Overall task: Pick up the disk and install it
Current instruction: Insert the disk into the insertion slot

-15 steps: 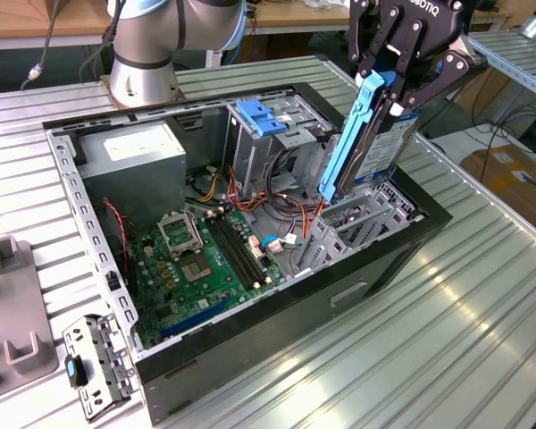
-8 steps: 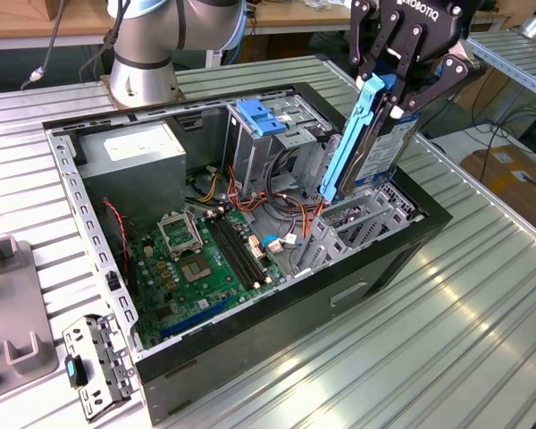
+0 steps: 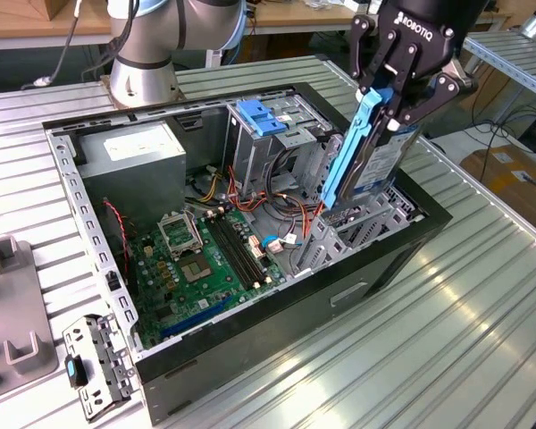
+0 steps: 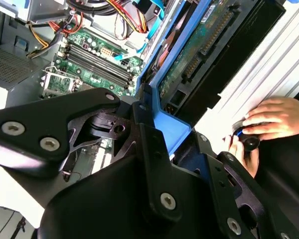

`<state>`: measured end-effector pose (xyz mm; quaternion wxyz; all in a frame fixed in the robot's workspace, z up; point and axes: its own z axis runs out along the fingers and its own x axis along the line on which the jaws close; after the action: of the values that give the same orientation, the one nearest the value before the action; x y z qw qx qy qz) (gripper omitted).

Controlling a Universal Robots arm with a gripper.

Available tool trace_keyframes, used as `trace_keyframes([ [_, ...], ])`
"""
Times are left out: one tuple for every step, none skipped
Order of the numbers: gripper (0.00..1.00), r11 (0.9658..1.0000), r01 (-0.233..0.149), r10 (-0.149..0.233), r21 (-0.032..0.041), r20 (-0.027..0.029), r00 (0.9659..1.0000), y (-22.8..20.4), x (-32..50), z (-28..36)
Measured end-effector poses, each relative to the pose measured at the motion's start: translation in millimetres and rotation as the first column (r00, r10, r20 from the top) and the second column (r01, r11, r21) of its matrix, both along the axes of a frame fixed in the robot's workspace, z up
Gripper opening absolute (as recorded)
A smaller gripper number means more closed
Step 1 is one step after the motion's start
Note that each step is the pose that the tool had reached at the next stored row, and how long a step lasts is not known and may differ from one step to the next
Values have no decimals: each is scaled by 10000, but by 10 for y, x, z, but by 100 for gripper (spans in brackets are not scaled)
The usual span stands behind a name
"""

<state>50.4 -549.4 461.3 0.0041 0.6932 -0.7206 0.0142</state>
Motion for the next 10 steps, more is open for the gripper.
trace_keyframes([
  [37,10000,-74,74,-1,0,10000,-3,1,-15],
  [37,9999,-136,136,-2,0,9999,-9,3,-30],
  [37,9998,-182,182,-2,0,9998,-17,6,-44],
  [37,9998,-208,208,-5,0,9998,-32,15,-63],
  [37,9998,-212,212,-5,0,9998,-56,20,-82],
  [37,9998,-213,213,2,1,9998,-78,27,-108],
  [37,9998,-212,212,0,1,9998,-82,35,-124],
  [37,9998,-212,212,-3,0,9998,-83,49,-149],
  [37,9998,-211,211,-3,0,9998,-83,70,-184],
  [37,9998,-211,211,-5,-1,9998,-83,74,-202],
])
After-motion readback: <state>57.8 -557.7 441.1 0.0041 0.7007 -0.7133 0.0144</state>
